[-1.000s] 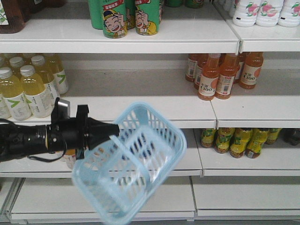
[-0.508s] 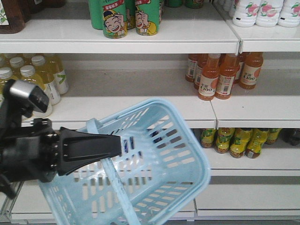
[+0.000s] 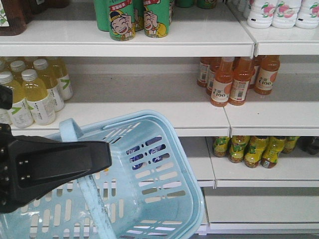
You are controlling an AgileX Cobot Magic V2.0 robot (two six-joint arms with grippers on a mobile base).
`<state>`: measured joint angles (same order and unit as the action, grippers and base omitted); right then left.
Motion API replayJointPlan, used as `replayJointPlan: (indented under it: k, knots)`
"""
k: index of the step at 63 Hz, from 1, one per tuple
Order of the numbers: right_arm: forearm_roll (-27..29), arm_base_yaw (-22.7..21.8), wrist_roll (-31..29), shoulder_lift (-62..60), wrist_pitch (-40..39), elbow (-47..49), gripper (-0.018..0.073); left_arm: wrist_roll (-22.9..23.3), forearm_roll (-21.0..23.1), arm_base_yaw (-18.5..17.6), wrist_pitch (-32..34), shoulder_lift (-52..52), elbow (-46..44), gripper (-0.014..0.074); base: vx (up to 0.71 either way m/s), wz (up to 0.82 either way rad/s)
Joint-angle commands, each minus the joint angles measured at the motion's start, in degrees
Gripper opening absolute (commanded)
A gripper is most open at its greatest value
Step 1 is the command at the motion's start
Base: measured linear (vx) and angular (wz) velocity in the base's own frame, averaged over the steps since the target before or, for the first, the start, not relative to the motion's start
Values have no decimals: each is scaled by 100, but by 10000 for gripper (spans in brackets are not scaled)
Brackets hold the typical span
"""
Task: Place coke in basket with both arms
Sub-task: 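Hold the basket with the left gripper in front of the robot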
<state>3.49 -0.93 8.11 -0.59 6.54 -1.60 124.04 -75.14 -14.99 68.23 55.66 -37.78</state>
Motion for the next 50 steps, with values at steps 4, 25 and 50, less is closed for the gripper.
replayJointPlan:
  k: [4, 25, 50]
  knots:
    - [-46, -28, -40, -74, -402, -44, -5, -8, 596, -41, 873, -64, -141, -8, 0, 0]
    - [-46, -28, -40, -74, -402, -44, -5, -8, 615, -41, 973, -64, -141, -8, 0, 0]
    - [-46, -28, -40, -74, -402, -44, -5, -8, 994, -175, 1044, -64, -166, -8, 0, 0]
